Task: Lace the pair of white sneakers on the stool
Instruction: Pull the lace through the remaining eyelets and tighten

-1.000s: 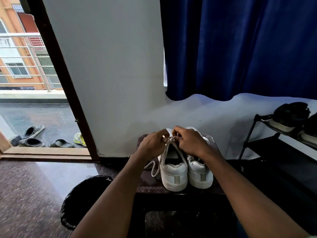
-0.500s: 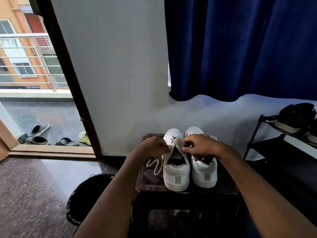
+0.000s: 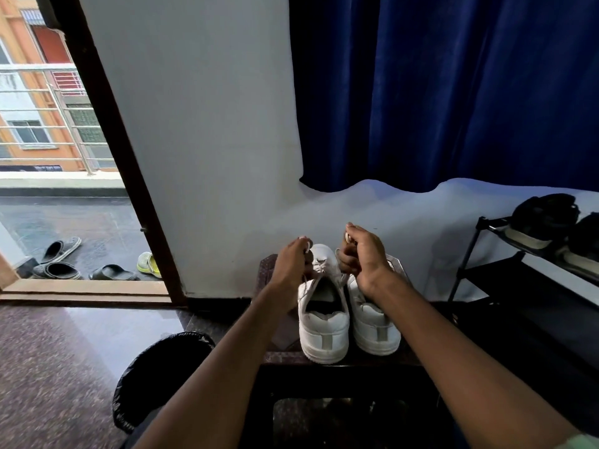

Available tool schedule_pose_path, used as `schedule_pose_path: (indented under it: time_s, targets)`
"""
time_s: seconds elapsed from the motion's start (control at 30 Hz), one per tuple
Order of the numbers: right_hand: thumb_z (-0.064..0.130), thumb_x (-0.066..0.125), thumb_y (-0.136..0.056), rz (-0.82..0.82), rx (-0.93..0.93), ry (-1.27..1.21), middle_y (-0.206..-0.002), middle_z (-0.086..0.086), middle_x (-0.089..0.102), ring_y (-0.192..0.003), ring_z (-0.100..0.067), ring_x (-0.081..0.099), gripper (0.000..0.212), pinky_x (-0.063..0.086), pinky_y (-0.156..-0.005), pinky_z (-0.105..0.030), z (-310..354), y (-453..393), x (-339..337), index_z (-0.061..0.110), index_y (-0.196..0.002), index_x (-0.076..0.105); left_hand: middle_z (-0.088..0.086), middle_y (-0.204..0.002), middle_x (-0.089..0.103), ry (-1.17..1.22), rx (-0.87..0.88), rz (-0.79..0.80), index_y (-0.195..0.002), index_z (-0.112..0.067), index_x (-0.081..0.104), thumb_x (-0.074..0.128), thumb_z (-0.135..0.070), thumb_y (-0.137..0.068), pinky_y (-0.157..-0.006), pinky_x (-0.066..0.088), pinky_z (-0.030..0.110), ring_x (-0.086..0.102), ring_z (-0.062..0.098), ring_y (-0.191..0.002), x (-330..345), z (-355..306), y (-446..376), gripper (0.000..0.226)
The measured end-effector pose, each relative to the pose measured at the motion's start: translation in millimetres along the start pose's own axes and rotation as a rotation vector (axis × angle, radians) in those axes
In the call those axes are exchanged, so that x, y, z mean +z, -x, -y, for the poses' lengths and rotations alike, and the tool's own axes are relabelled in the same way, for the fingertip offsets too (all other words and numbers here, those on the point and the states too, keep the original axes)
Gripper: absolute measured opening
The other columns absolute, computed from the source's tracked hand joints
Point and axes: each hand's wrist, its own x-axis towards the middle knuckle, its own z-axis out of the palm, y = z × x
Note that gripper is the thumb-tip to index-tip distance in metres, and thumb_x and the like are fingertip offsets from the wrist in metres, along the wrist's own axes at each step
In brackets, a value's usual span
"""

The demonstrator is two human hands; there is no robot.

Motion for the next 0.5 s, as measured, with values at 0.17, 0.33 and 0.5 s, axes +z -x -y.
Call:
schedule_pose_path:
  time_s: [0.17, 0.33, 0.5]
  targets:
    - [0.017, 0.050, -0.104, -0.096, -0.172, 0.264, -0.058, -0.003, 0.031, -0.040, -0.014, 0.022, 0.039, 0.019, -0.045, -0.021, 5.6, -14.0, -5.5, 0.020, -0.067, 0.035, -0.003, -0.057, 0.026, -0.037, 0.114, -0.116, -0.072, -0.021, 0.039, 0.038, -0.013, -0.102, -0.039, 0.017, 0.015, 0.020, 0.006, -0.037, -15.1, -13.5, -12.8, 0.031]
    - [0.019, 0.051, -0.103, -0.145, -0.274, 0.330, -0.056, -0.003, 0.035, -0.040, -0.017, 0.027, 0.037, 0.025, -0.043, -0.025, 11.4, -21.7, -4.2, 0.016, -0.068, 0.039, 0.001, -0.062, 0.028, -0.043, 0.284, -0.123, -0.086, -0.017, 0.044, 0.039, -0.018, -0.105, -0.046, 0.016, 0.024, 0.020, 0.012, -0.049, -6.4, -25.1, -8.6, 0.019]
    - [0.021, 0.050, -0.103, -0.156, -0.395, 0.351, -0.062, -0.012, 0.037, -0.048, -0.022, 0.032, 0.038, 0.029, -0.048, -0.031, 13.0, -24.8, -4.3, 0.003, -0.072, 0.038, 0.002, -0.063, 0.026, -0.051, 0.381, -0.152, -0.092, -0.013, 0.044, 0.036, -0.022, -0.108, -0.044, 0.016, 0.021, 0.020, 0.011, -0.048, -12.4, -32.2, -13.3, 0.020]
